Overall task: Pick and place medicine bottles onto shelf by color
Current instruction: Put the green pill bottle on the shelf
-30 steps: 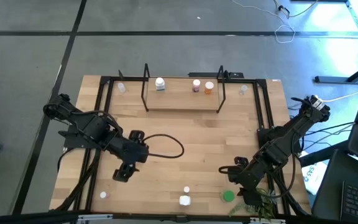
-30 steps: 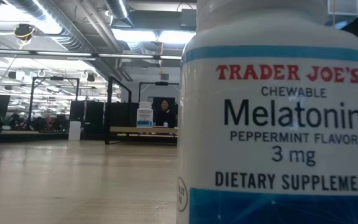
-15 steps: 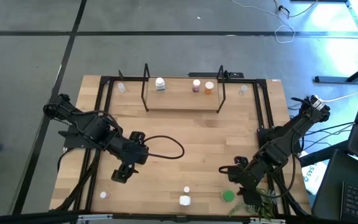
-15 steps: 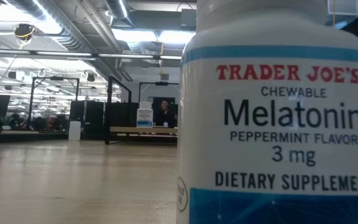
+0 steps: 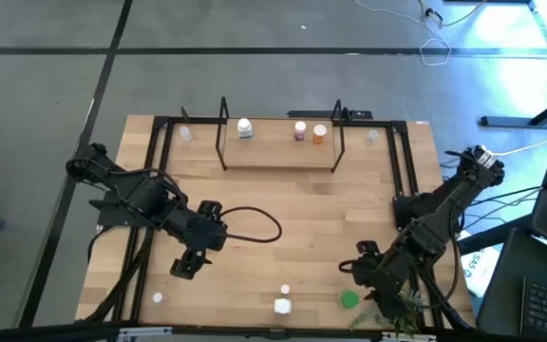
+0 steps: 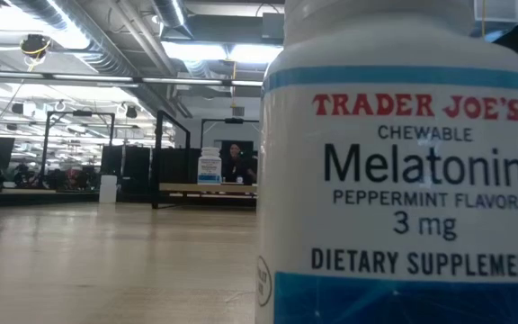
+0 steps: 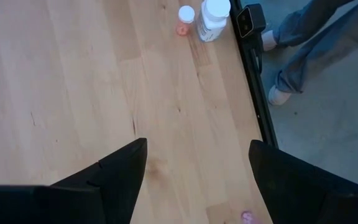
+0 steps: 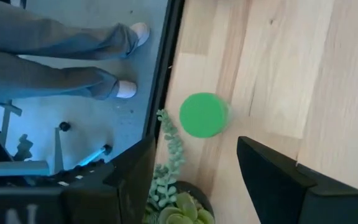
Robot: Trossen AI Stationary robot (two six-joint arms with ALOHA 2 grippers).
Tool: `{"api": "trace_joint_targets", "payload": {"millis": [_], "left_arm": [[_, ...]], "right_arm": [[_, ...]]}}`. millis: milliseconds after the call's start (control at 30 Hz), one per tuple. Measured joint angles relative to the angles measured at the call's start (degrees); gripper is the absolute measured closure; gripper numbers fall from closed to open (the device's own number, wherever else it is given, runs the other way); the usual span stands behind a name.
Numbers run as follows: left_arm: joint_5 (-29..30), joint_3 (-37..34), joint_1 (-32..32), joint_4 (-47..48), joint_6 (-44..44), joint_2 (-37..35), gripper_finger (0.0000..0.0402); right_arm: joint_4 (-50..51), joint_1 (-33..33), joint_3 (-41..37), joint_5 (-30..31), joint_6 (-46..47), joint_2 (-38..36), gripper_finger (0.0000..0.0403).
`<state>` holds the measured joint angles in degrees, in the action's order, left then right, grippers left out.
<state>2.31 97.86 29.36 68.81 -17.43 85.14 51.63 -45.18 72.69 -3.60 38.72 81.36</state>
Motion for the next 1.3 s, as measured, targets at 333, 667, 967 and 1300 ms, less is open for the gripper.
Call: {"api": "trace_joint_targets", "payload": {"millis": [333, 667, 967, 1300], "left_arm": [[0.00, 0.00, 0.01, -0.09, 0.00, 0.02, 0.0126], [0.02, 0.00, 0.00, -0.41, 0.00, 0.02, 0.0126], [0.00, 0.00, 0.00, -0.45, -0.01, 0.02, 0.0126], [0.00, 0.00, 0.00, -0.47, -0.02, 0.02, 0.0126]], "right_arm": [[-0.90, -1.98, 0.02, 4.47, -0.05, 3.56, 0.0173], [-1.07, -2.33, 0.02, 2.45, -0.20, 8.58, 0.0173], [-3.10, -2.33, 0.02, 1.98, 1.68, 8.92, 0.0173], [-3.75, -2.31, 0.02, 2.48, 4.32, 8.92, 0.0162]]}}
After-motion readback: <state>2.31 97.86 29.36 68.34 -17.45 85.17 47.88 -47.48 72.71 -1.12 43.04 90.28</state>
